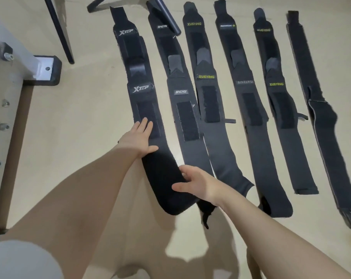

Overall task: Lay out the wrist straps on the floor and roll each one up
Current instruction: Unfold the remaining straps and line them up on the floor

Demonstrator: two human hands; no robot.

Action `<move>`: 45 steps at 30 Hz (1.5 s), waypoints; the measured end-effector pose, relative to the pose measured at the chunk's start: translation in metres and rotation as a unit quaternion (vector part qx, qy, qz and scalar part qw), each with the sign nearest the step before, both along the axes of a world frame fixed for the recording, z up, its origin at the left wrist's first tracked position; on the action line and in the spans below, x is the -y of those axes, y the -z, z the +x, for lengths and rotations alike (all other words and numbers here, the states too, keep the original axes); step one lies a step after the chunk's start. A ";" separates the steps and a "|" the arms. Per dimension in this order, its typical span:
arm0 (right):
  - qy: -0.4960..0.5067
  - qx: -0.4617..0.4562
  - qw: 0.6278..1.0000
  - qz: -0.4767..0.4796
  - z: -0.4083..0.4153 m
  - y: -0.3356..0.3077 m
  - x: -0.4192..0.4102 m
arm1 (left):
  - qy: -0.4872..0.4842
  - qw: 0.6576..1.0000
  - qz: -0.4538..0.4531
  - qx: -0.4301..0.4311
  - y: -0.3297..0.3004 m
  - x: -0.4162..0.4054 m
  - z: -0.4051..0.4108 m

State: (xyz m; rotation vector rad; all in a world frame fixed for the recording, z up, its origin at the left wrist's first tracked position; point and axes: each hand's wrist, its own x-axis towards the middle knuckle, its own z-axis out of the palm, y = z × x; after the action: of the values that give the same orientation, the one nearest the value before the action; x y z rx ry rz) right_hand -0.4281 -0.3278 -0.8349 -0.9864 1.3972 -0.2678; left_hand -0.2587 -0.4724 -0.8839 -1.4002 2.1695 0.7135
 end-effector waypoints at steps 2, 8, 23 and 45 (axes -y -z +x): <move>0.042 0.000 0.997 0.060 -0.003 0.006 -0.014 | 0.012 1.000 -0.013 0.019 -0.002 -0.003 -0.002; 0.211 0.117 0.941 0.236 0.014 0.011 -0.015 | -0.013 0.986 -0.128 -0.103 -0.014 -0.020 -0.017; 0.037 -0.052 0.983 0.175 0.022 0.024 -0.017 | -0.052 0.993 -0.036 -0.103 -0.002 -0.050 -0.005; 0.090 -0.162 0.980 -0.067 0.029 0.026 0.152 | -0.264 0.941 -0.051 -0.203 0.009 0.035 -0.012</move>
State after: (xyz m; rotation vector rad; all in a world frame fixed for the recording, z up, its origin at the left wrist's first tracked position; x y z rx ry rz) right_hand -0.3991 -0.4802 -0.8609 -1.0485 1.7897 -0.3502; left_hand -0.2707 -0.5074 -0.8927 -2.0813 2.1512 1.1851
